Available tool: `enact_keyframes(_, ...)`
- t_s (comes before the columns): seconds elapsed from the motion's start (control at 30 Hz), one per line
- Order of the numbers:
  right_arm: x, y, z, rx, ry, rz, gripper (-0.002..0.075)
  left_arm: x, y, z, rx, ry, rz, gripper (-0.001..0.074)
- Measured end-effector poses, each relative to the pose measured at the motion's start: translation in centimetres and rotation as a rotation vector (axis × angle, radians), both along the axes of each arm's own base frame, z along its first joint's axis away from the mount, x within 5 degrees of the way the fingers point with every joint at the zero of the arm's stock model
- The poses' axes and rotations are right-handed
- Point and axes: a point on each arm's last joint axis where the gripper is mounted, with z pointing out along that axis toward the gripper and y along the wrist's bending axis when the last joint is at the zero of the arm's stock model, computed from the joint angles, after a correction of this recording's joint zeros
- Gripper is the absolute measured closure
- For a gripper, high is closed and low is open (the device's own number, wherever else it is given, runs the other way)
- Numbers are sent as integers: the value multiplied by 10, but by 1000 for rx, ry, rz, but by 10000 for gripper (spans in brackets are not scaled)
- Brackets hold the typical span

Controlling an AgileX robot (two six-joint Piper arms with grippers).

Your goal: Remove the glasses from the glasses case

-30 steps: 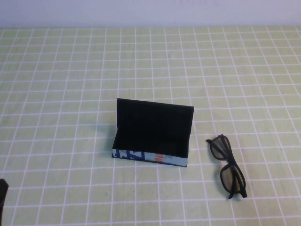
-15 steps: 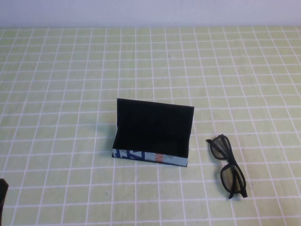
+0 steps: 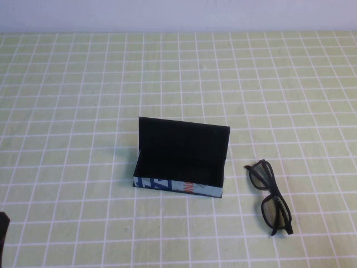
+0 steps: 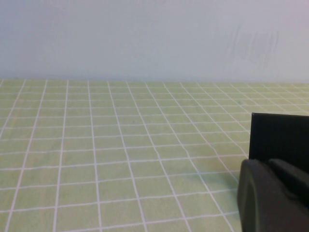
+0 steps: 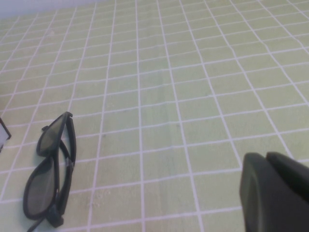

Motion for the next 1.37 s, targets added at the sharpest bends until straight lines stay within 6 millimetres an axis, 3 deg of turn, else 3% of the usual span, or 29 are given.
enact_keyframes(0.33,0,0,0,0,0,0,743,0,1,0,9,-2,6,739)
enact_keyframes(0.77,0,0,0,0,0,0,743,2,16,7,94,-20,174,739)
enact_keyframes(1.37,0,0,0,2,-2,0,743,-9,18,-27,124,244,172,739)
